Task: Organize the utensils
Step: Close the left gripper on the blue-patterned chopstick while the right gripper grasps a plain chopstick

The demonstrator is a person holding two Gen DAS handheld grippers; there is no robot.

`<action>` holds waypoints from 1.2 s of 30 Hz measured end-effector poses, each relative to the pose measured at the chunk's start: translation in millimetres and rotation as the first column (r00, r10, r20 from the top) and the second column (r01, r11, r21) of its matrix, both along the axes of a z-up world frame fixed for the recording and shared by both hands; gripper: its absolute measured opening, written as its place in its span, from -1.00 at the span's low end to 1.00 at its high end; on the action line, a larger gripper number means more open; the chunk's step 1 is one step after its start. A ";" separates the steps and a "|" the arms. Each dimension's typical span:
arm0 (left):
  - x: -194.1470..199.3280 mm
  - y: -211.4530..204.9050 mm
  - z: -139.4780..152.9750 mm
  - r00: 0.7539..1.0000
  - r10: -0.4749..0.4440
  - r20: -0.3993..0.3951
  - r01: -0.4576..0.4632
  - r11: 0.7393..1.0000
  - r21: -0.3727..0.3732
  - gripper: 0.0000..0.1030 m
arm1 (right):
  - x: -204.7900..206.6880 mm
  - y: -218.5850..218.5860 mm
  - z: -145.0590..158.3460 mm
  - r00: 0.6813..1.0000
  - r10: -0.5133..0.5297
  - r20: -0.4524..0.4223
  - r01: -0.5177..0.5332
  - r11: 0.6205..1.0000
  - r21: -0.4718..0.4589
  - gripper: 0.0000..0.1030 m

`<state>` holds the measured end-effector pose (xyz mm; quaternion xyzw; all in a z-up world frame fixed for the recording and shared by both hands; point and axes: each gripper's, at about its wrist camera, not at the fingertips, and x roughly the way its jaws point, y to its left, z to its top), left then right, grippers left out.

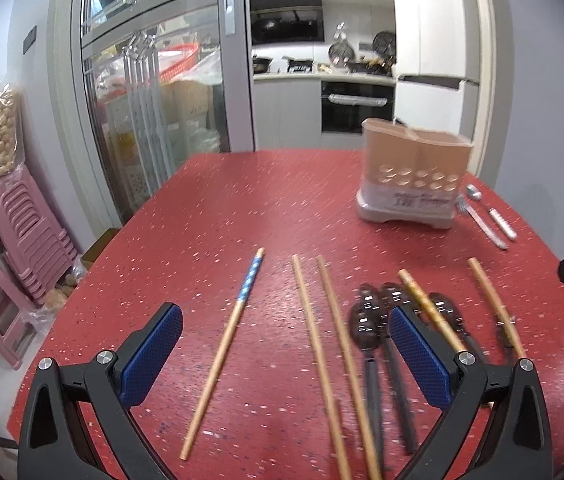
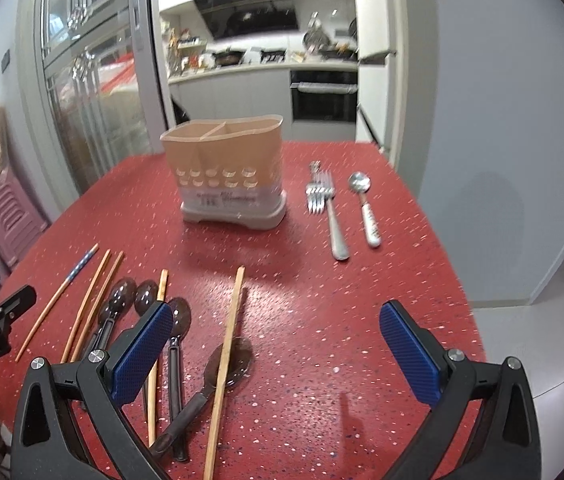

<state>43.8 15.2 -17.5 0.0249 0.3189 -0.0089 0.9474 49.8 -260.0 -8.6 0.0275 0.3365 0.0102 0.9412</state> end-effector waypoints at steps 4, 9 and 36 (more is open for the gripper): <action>19.3 10.4 -6.3 0.998 0.001 -0.057 0.001 0.999 0.037 1.00 | 21.8 3.6 -6.3 0.994 0.056 -0.097 -0.055 0.998 0.012 1.00; 47.5 23.2 -18.3 0.990 -0.007 -0.142 0.013 0.999 0.047 1.00 | 53.2 3.0 -16.7 0.969 0.105 -0.224 -0.095 0.994 0.053 1.00; 138.9 35.5 -65.1 0.863 -0.113 -0.493 0.109 0.993 -0.036 0.39 | 135.9 56.3 -67.2 0.782 0.228 -0.580 -0.250 0.967 0.043 -0.73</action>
